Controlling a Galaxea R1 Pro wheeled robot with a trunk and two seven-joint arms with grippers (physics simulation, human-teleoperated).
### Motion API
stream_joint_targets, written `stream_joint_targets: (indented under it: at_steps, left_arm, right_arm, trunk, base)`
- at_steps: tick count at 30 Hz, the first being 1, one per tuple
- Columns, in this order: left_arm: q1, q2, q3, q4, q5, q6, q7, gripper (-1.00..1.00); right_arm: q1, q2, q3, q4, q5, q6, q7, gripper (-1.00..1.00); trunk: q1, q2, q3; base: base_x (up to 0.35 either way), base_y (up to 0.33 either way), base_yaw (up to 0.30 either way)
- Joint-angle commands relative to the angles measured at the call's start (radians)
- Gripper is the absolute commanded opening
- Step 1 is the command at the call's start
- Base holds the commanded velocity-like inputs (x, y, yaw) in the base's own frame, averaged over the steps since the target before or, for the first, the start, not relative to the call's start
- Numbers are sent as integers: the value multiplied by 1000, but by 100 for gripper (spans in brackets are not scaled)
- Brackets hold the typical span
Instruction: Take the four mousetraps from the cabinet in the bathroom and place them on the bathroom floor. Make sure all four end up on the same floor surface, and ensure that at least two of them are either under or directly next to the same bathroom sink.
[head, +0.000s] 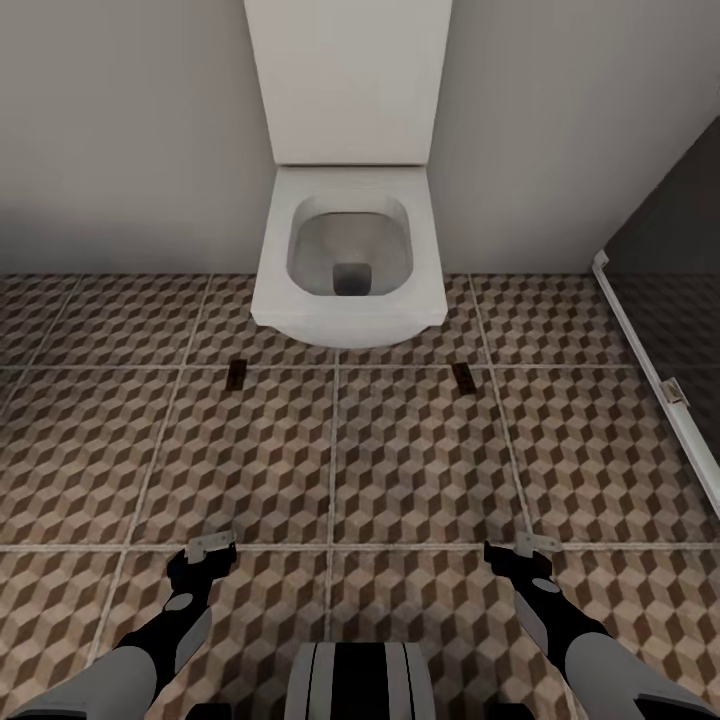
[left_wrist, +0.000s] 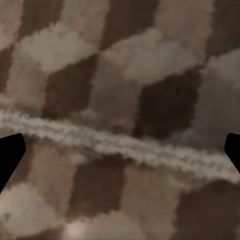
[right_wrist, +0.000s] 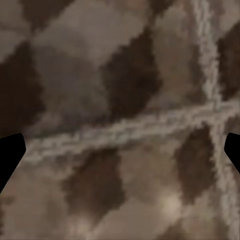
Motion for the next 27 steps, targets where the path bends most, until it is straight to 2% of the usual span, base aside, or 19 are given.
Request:
stream_joint_targets:
  at_steps: [1,4,27]
  left_arm:
    - [0,0,-6,1,9,-4,2,100]
    - [0,0,-6,1,9,-4,2,100]
    - [0,1,-5,1,9,-4,2,100]
  right_arm:
    - [0,0,-2,1,0,-4,-1,100]
    - [0,0,-2,1,-1,-4,-1,100]
    - [0,0,-2,1,2,-3,0,100]
  trunk:
    - [0,0,0]
    - [0,0,0]
    - [-11,5,88]
  base:
    - [-4,0,0]
    - [-3,0,0]
    - [0,0,0]
